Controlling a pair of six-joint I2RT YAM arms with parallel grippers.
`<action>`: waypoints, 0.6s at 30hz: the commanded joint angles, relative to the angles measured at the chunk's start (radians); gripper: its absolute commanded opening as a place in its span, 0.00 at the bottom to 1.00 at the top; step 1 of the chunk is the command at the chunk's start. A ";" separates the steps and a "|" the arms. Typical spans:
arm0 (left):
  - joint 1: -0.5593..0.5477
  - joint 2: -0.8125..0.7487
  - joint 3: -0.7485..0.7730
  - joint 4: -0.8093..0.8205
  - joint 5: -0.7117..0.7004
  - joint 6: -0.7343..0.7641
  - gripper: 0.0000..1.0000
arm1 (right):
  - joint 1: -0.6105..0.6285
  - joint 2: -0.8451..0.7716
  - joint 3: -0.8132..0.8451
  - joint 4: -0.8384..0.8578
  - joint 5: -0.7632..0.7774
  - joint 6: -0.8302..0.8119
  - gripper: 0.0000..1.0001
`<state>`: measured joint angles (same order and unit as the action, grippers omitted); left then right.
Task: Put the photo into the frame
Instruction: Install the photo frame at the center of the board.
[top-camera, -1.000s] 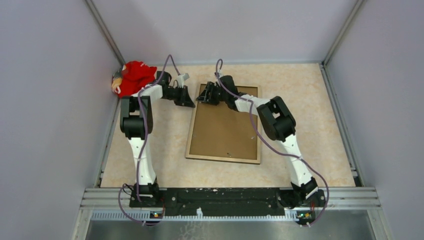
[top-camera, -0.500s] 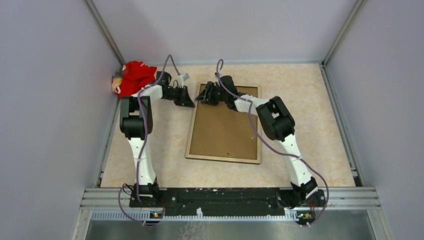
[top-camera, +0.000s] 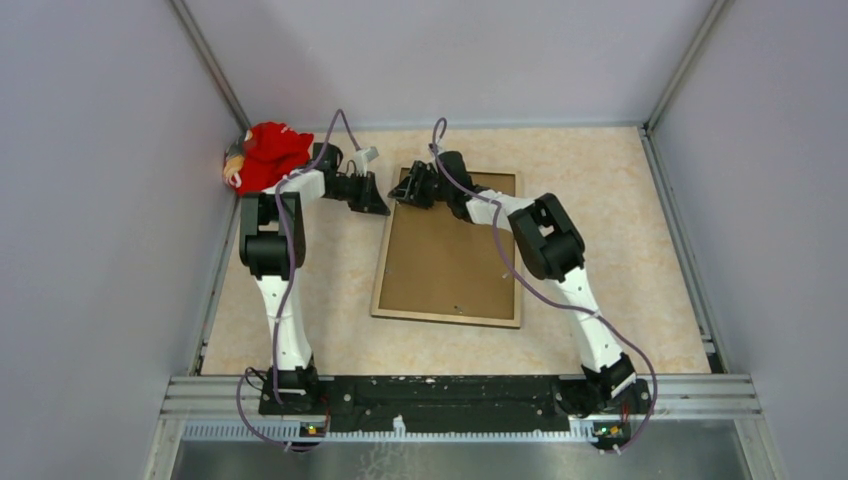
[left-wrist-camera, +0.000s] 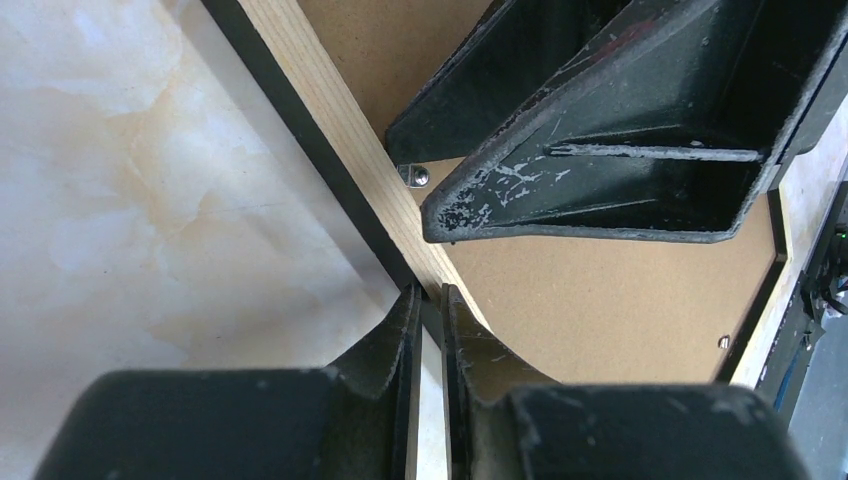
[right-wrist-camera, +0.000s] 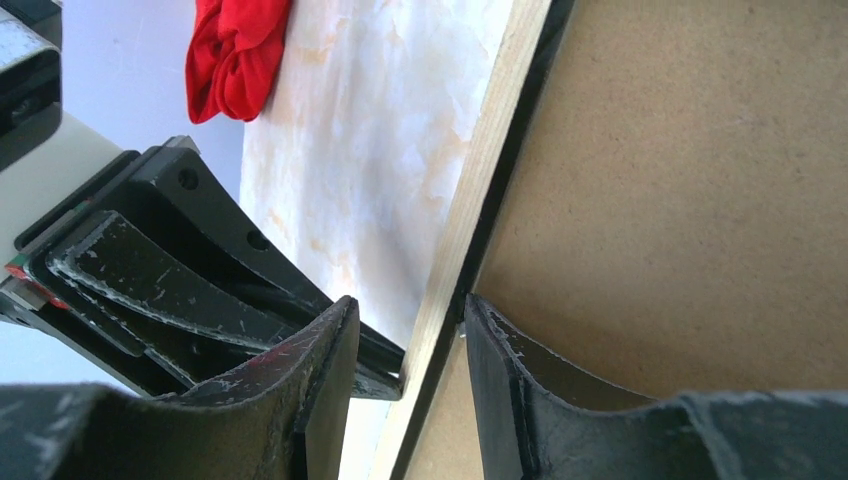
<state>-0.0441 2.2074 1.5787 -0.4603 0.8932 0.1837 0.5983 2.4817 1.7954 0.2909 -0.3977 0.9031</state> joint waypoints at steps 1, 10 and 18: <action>-0.016 -0.010 -0.038 -0.060 -0.029 0.033 0.15 | 0.020 0.043 0.024 -0.044 -0.001 -0.007 0.44; -0.016 -0.013 -0.038 -0.067 -0.027 0.037 0.15 | 0.019 0.048 0.064 -0.059 -0.047 -0.028 0.45; -0.009 -0.066 -0.047 -0.112 -0.025 0.067 0.18 | 0.040 0.050 0.154 -0.152 -0.137 -0.083 0.48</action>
<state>-0.0441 2.1948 1.5684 -0.4801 0.8898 0.2020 0.5995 2.5027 1.8599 0.2337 -0.4568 0.8745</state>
